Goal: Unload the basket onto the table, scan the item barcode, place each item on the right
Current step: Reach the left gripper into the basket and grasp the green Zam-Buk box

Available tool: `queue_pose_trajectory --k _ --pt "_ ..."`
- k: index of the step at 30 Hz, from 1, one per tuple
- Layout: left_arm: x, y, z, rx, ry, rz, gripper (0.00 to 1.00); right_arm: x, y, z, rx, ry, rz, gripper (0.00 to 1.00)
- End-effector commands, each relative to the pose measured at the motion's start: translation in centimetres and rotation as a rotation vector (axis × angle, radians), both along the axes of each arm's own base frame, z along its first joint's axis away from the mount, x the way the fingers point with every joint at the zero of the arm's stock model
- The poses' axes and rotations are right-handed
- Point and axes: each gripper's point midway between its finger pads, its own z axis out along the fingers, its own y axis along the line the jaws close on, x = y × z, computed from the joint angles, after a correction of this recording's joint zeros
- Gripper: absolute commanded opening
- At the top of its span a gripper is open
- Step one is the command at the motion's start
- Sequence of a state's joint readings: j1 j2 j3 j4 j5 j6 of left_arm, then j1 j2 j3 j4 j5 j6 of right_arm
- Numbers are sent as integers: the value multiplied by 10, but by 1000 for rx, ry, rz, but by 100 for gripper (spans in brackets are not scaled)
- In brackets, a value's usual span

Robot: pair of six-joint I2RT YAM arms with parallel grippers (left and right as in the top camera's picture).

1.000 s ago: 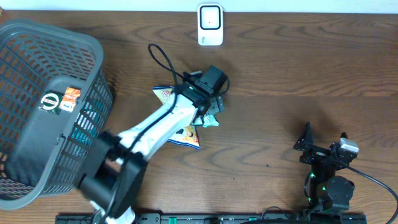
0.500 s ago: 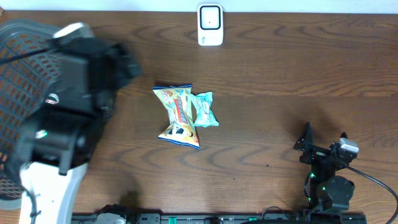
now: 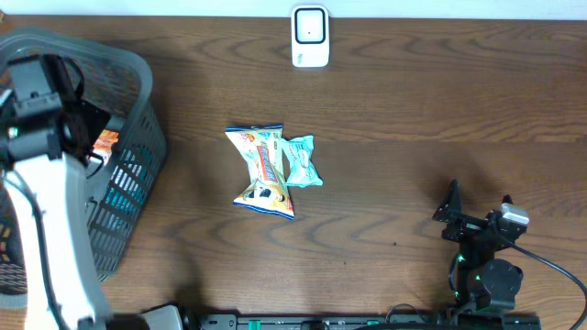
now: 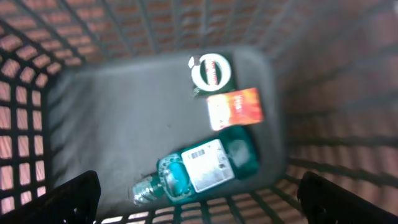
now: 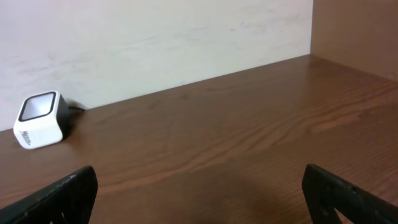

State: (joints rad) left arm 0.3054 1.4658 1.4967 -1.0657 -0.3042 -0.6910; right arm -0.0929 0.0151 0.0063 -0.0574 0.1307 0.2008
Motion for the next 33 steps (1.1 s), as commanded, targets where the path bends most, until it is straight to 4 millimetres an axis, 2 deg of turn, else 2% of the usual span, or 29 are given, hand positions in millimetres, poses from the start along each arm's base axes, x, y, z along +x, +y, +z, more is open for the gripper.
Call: queue_pose_trajectory --k 1,6,14,24,29,33 --pt "11 13 -25 -28 28 59 98 0 1 -1 4 1 2 99" --pt "34 36 -61 -40 53 101 98 0 1 -1 4 2 2 99" --pt "45 56 -120 -83 129 176 98 0 1 -1 4 2 3 99" --pt "68 68 -157 -79 118 181 98 0 1 -1 4 1 2 99" --pt "65 75 -173 -55 145 235 98 0 1 -1 4 2 2 99" --pt "63 81 -177 -19 154 267 98 0 1 -1 4 2 3 99"
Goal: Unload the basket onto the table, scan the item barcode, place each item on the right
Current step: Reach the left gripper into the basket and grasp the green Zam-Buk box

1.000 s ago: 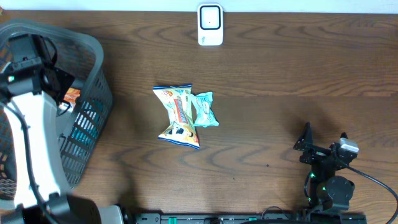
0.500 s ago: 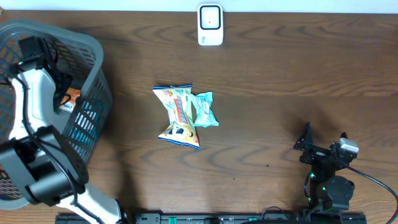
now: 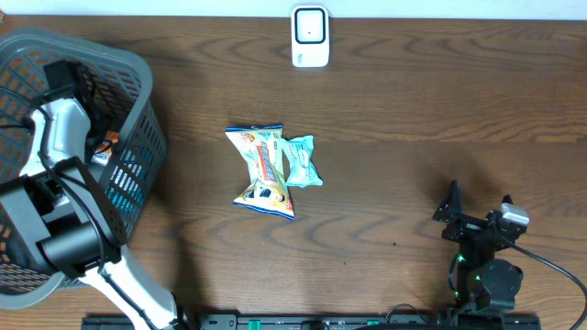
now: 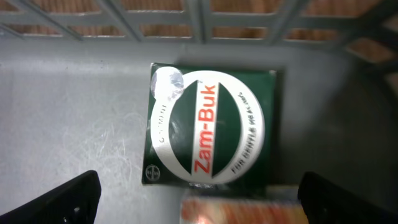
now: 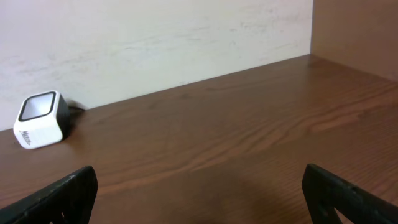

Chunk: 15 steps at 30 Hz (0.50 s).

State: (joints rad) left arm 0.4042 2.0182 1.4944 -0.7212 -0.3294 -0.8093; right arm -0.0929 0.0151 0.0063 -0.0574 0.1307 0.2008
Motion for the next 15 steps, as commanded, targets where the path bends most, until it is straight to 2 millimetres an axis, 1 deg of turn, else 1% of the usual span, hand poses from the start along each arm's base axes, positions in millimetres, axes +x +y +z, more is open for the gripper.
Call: queue_pose_trajectory --k 1,5,8,12,15 --pt "-4 12 1 59 4 52 98 0 1 -1 4 2 2 99" --pt "3 15 1 69 -24 52 98 0 1 -1 4 2 2 99" --pt "5 16 -3 70 -24 53 98 0 1 -1 4 2 2 99" --pt "5 16 -18 61 -2 53 98 0 1 -1 4 2 3 99" --pt "2 17 -35 48 31 56 97 0 1 -1 4 2 2 99"
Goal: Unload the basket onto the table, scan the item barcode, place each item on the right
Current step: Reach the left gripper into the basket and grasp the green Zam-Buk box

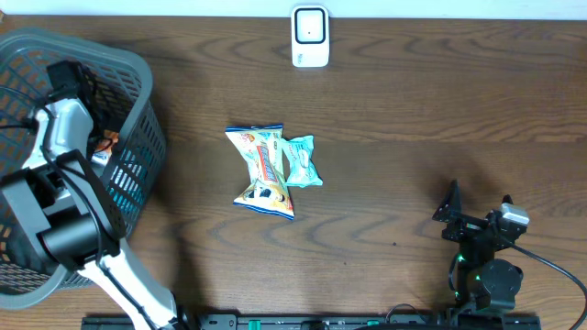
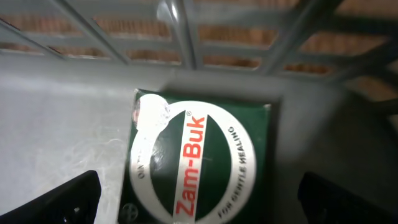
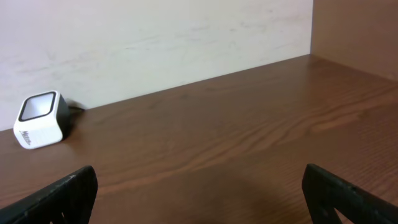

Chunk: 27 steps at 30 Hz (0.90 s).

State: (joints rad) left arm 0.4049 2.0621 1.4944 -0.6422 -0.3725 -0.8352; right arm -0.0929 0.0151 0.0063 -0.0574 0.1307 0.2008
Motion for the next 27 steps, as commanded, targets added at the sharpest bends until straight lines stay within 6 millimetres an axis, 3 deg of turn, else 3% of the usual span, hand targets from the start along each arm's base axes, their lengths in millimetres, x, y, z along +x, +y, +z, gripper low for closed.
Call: queue_pose_trajectory --k 1,5,12,17,22,27 --pt "-9 5 -29 -8 68 23 98 0 1 -1 4 1 2 99" --pt "-15 5 -43 -24 103 29 99 0 1 -1 4 2 3 99" --pt "-19 5 -44 -30 133 -2 70 0 1 -1 4 2 2 99" --pt "-21 5 -39 -29 164 -58 57 0 1 -1 4 2 2 99" --pt "-23 7 -13 -14 146 -73 50 0 1 -1 4 2 2 99" --pt "-27 7 44 28 60 -67 49 0 1 -1 4 2 3 99"
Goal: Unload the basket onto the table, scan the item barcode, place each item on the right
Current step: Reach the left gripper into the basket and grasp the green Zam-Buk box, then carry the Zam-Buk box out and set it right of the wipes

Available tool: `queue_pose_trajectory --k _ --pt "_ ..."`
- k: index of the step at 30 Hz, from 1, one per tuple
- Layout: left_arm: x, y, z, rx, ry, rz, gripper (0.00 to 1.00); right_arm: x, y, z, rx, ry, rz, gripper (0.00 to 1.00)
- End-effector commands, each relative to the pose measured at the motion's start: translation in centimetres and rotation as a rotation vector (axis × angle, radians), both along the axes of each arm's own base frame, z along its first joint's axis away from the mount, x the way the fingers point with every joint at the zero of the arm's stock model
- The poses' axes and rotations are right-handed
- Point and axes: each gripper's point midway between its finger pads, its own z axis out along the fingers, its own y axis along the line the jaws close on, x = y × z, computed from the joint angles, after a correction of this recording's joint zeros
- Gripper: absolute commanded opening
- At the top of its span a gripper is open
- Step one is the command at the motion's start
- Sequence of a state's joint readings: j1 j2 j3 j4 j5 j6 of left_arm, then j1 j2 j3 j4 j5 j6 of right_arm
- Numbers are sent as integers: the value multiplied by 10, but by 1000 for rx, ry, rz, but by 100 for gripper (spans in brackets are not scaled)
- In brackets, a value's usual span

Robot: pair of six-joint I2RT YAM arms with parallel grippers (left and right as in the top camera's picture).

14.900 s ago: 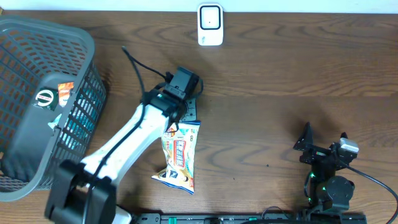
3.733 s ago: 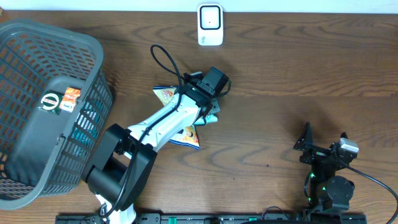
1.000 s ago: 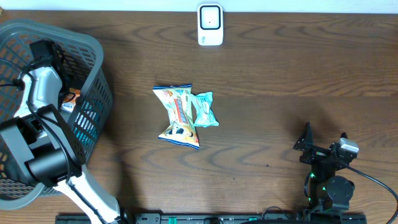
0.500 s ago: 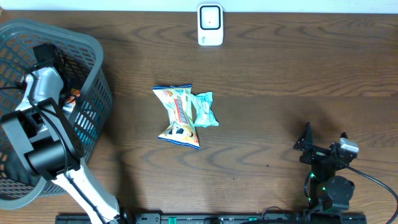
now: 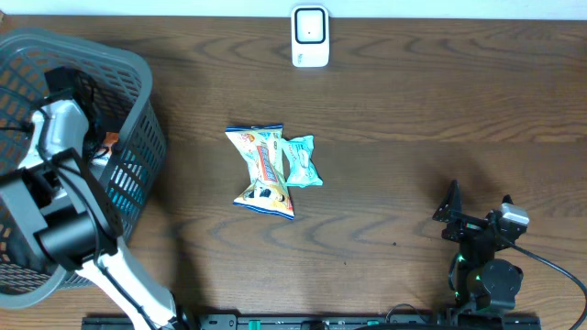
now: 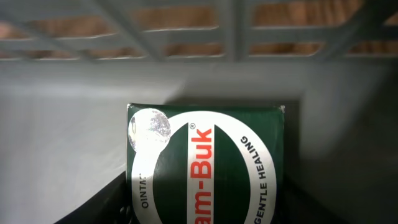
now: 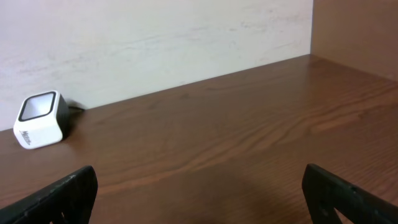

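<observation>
The green and white Zam-Buk box (image 6: 205,168) lies flat on the grey basket floor (image 6: 62,130), close against the mesh wall (image 6: 236,25). My left gripper (image 6: 205,208) is down on it, a dark finger (image 6: 121,202) tight against each side, shut on the box. Overhead, the left arm (image 5: 60,128) reaches into the grey basket (image 5: 142,78) and hides the box. The white scanner (image 5: 310,37) stands at the table's far edge, also visible as the scanner (image 7: 40,118). My right gripper (image 7: 199,199) rests open near the front right, nothing between its fingers.
Two snack packets, a yellow one (image 5: 264,171) and a teal one (image 5: 301,161), lie at the table's middle. An orange packet (image 5: 107,140) shows through the basket mesh beside the left arm. The right arm (image 5: 481,243) sits low at the front right.
The left gripper has come closer to the Zam-Buk box. Its fingers, which stood wide apart at the frame's corners, are now against the box's two sides. The right arm has not moved.
The left gripper first hung open high over the basket, with a bottle, an orange packet and the Zam-Buk box below. Then it was low over the box, then closer still. Now its fingers grip the box. The right arm stayed still throughout.
</observation>
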State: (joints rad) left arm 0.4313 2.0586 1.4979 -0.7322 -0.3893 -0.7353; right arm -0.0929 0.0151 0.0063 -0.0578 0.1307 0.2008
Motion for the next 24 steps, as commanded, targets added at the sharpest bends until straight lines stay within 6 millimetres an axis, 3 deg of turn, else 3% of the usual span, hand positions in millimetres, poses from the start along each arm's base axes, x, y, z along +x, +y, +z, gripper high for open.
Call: queue_pose_trajectory --k 1,7,9,12,14,15,17,21,24 --pt "-3 2 59 53 -94 -12 49 0 1 -1 4 1 2 99" --pt "-19 -16 150 85 -283 -32 49 0 1 -1 4 1 2 99" --pt "-21 -30 177 54 -375 -62 49 0 1 -1 4 1 2 99" --pt "-18 -69 218 -46 -554 -164 49 0 1 -1 4 1 3 99" --pt "-15 -102 242 -111 -649 -258 49 0 1 -1 4 1 3 99" --pt "-13 -138 262 -166 -718 -362 49 0 1 -1 4 1 2 99" --pt "-11 -173 275 -204 -754 -464 49 0 1 -1 4 1 2 99" --pt "-7 -251 281 -281 -754 -678 49 0 1 -1 4 1 2 99" --pt "-6 -310 271 -323 -702 -830 49 0 1 -1 4 1 3 99"
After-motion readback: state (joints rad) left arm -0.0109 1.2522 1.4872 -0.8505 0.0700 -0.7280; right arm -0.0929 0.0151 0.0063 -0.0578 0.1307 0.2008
